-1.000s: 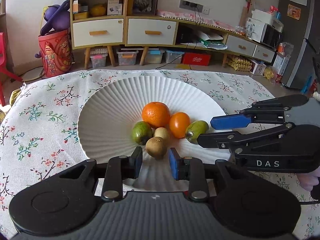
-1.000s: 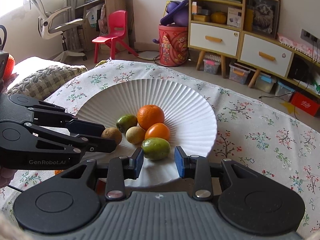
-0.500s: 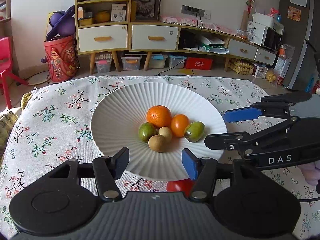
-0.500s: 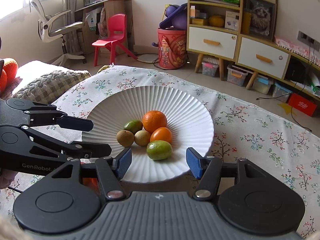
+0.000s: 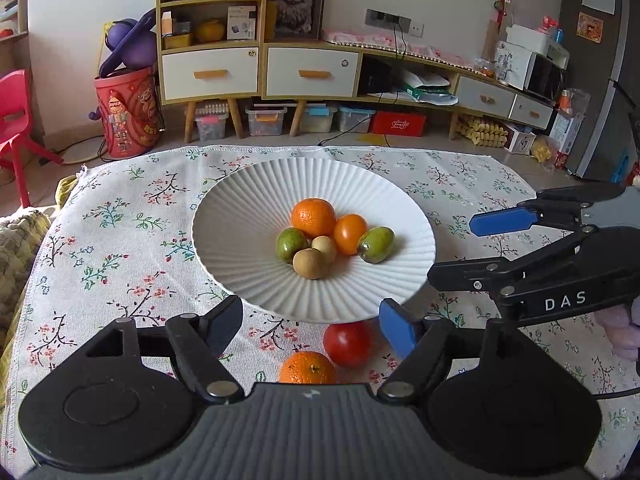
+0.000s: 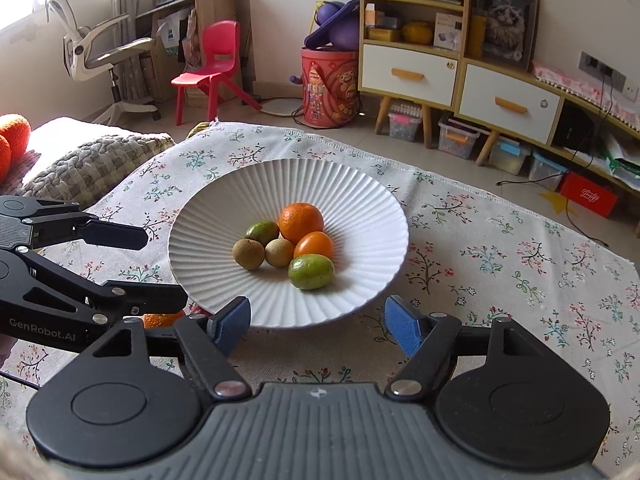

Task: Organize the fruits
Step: 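Withdraw both open tools from the bowl toward the mandarin and tomato, then reach left tool to the large mandarin while right tool reaches the red tomato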

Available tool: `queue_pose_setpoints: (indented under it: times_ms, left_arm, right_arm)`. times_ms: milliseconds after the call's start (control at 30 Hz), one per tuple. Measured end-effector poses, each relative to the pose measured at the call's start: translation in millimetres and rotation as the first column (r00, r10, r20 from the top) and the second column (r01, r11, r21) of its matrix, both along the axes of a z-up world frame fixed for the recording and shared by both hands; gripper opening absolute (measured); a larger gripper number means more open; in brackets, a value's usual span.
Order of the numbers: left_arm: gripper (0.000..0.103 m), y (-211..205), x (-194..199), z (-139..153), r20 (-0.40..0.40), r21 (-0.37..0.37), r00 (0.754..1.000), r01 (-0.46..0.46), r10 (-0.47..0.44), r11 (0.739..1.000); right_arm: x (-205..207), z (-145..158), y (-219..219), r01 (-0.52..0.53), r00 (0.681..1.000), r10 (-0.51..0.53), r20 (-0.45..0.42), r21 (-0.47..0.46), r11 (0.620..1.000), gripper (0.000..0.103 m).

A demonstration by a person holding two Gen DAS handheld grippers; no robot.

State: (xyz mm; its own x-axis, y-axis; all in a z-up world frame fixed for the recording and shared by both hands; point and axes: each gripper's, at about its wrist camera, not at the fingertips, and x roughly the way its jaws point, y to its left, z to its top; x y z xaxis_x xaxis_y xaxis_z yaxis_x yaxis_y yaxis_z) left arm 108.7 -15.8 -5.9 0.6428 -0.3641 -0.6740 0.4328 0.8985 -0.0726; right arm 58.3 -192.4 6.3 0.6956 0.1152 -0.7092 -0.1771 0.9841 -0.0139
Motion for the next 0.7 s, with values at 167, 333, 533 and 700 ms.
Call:
queue_pose_setpoints:
  times_ms: [167,333,533,700]
  left_arm:
    - [0.071,1,-4,1,-0.013,0.003,1.0,-0.005,0.005,1.0]
    - [0.077,4,-11,0,-0.027,0.021,1.0,-0.014,0.014,1.0]
    - [0.085,9,-18,-2,-0.042,0.039,0.999,-0.03,0.031,0.999]
    - [0.089,12,-25,-8,-0.062,0.06,0.997,-0.043,0.047,0.997]
  right_arm:
    - [-5,1,0,0.015,1.0,-0.015,-0.011,-0.004,1.0,0.074]
    - [-10,0,2,0.015,1.0,-0.015,-0.024,-0.012,1.0,0.077]
    - [-16,-2,5,0.015,0.999,-0.016,-0.044,-0.015,1.0,0.083]
    - [-19,-6,7,0.031,0.997,-0.032,-0.072,-0.015,0.999,0.09]
